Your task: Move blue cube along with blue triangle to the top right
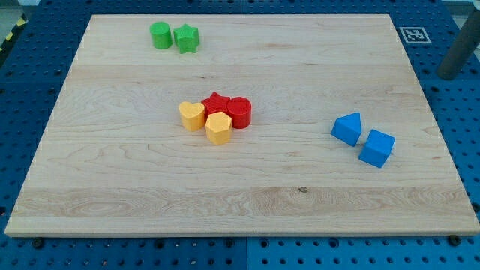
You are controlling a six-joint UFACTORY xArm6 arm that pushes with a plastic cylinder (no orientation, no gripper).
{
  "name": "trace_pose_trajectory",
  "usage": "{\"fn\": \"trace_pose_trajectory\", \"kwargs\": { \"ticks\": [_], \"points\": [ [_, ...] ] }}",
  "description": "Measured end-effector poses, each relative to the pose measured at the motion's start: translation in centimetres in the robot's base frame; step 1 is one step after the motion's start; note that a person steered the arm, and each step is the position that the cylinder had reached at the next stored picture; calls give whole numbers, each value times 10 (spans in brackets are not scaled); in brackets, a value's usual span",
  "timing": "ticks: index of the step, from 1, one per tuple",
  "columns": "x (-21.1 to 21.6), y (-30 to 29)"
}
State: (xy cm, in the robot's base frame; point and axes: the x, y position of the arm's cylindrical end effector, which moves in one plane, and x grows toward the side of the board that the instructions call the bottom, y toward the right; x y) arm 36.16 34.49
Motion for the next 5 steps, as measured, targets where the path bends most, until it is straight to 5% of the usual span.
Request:
{"fn": "trace_pose_trajectory", "kwargs": {
  "ticks": [5],
  "points": [
    [25,0]
  ]
}}
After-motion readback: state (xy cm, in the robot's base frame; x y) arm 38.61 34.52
